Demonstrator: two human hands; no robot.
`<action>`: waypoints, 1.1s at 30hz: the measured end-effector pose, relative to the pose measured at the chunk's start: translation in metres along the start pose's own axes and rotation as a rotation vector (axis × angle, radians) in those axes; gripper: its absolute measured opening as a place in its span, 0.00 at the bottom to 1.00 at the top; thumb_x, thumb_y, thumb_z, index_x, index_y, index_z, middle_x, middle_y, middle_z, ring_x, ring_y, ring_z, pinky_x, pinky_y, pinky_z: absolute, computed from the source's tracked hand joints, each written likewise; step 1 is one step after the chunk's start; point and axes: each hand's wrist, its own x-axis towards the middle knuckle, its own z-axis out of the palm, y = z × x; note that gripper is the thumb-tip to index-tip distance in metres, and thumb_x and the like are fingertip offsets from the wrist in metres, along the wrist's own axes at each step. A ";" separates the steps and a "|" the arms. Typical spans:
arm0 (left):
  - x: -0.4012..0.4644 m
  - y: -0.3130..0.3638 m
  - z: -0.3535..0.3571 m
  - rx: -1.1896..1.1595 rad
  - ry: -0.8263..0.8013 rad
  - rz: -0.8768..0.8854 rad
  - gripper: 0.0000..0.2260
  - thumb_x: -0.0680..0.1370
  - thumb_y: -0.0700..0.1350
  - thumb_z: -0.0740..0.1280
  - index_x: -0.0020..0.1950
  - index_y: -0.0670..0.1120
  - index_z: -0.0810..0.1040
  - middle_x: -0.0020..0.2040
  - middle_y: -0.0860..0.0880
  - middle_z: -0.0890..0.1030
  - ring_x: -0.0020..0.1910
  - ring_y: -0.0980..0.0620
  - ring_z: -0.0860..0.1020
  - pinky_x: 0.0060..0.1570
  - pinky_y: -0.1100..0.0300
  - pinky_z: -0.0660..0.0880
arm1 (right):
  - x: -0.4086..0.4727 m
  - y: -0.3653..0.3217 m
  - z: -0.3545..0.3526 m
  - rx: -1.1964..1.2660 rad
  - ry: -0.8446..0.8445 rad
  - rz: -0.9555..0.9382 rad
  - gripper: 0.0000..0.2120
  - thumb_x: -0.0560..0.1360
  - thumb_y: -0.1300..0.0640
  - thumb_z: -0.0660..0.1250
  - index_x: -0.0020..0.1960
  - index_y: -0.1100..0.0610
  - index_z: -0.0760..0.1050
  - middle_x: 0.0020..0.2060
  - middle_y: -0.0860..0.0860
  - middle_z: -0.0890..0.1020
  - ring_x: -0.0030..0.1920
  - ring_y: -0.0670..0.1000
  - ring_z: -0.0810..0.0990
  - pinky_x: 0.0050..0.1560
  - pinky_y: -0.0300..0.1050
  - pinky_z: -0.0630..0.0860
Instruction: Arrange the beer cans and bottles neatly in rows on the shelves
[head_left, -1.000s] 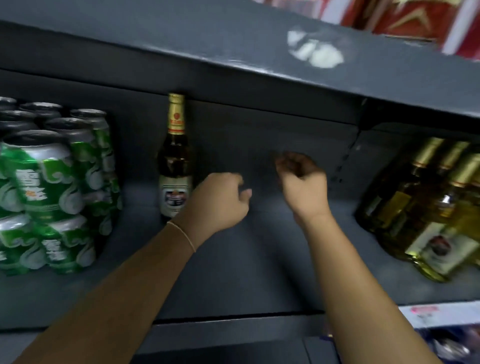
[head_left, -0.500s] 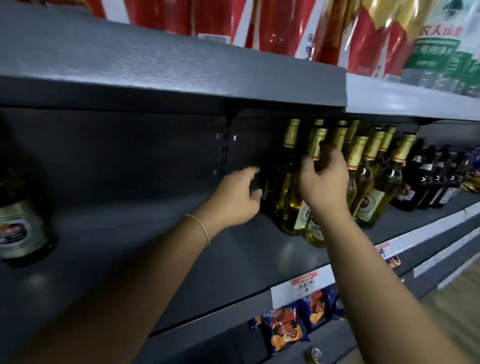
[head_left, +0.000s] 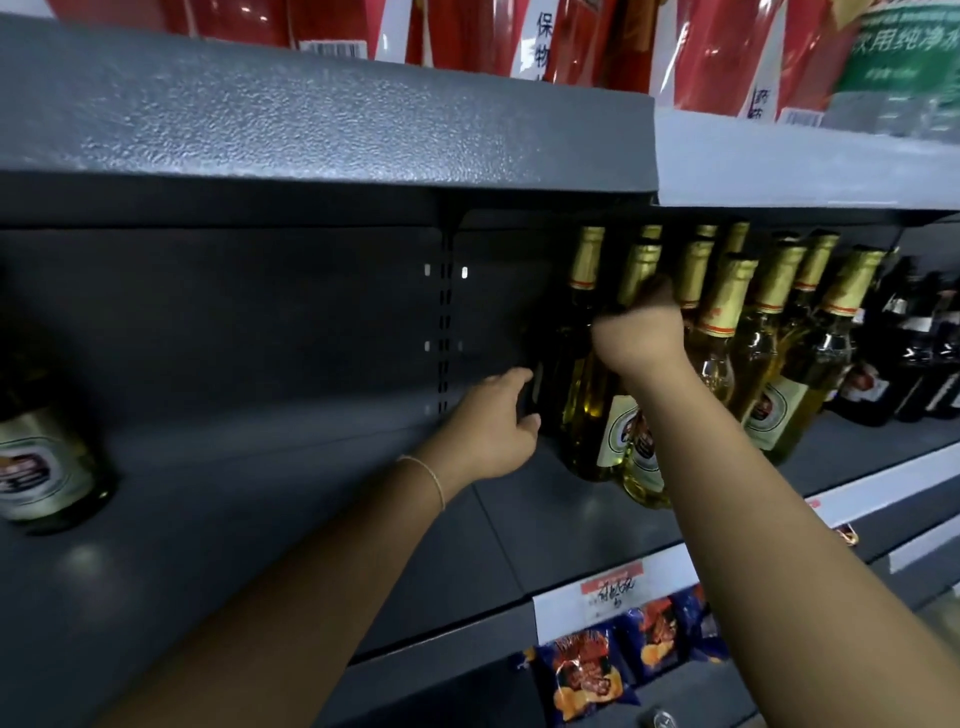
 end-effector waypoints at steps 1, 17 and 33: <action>-0.001 -0.001 0.000 0.003 -0.003 -0.009 0.27 0.80 0.47 0.64 0.77 0.48 0.59 0.73 0.47 0.67 0.69 0.49 0.68 0.69 0.52 0.67 | 0.001 0.001 0.001 0.025 0.004 0.011 0.41 0.70 0.54 0.71 0.76 0.62 0.56 0.65 0.59 0.74 0.65 0.59 0.75 0.60 0.42 0.75; -0.028 -0.027 -0.018 -0.063 0.027 -0.070 0.30 0.77 0.49 0.68 0.77 0.47 0.60 0.72 0.46 0.69 0.70 0.49 0.69 0.68 0.52 0.69 | -0.035 -0.022 0.039 0.104 0.144 -0.246 0.22 0.71 0.53 0.74 0.62 0.57 0.75 0.56 0.54 0.80 0.55 0.54 0.80 0.57 0.46 0.78; -0.132 -0.112 -0.114 -0.275 0.312 -0.224 0.30 0.57 0.62 0.79 0.54 0.57 0.74 0.51 0.58 0.81 0.49 0.62 0.80 0.48 0.59 0.80 | -0.169 -0.136 0.129 0.290 -0.109 -0.416 0.11 0.66 0.52 0.77 0.39 0.46 0.75 0.34 0.41 0.81 0.39 0.46 0.83 0.46 0.49 0.82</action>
